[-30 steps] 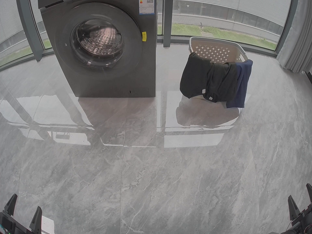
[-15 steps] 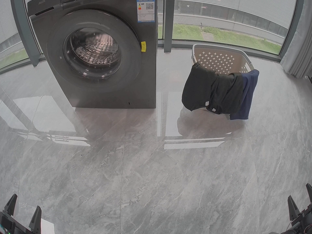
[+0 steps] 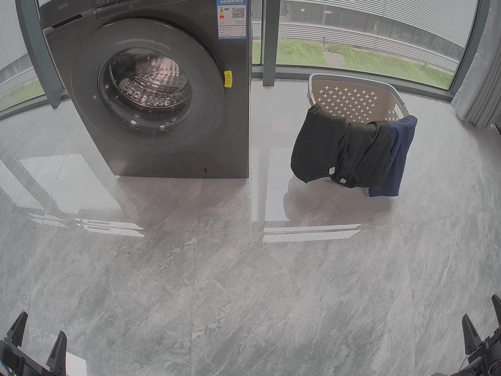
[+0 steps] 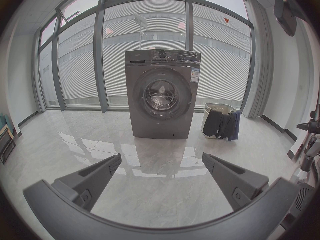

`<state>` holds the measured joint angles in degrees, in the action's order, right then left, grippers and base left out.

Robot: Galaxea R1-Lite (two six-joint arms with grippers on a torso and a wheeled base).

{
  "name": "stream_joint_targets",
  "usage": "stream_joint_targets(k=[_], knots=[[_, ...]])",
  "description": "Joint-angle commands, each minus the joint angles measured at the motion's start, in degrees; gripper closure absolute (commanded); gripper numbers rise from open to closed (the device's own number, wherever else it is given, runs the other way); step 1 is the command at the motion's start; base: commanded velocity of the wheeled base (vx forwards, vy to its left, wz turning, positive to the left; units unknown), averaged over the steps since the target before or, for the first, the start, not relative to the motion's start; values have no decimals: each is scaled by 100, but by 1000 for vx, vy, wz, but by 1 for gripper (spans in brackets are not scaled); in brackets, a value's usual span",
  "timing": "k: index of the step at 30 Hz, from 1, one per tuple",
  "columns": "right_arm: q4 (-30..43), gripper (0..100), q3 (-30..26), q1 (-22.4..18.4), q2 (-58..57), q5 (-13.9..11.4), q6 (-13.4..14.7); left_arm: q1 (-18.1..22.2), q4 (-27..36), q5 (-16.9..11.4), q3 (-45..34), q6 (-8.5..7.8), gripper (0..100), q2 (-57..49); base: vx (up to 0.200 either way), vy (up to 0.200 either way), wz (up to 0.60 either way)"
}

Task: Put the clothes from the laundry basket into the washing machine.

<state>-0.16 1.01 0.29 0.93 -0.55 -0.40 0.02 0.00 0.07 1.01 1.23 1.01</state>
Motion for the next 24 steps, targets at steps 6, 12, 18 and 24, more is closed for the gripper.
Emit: stream_joint_targets(k=[6, 12, 18, 24], knots=[[-2, 0, -101, -3, -84, 28, 31, -2, 0, 10, -92, 61, 0, -66, 0, 0, -400], [-2, 0, -101, -3, -84, 28, 31, -2, 0, 19, -101, 70, 0, -66, 0, -67, 0], [-2, 0, -101, -3, -84, 28, 31, -2, 0, 19, -101, 61, 0, -66, 67, -200, 0], [-2, 0, -101, 6, -84, 2, -4, -2, 0, 37, -92, 70, 0, -66, 33, -100, 0]])
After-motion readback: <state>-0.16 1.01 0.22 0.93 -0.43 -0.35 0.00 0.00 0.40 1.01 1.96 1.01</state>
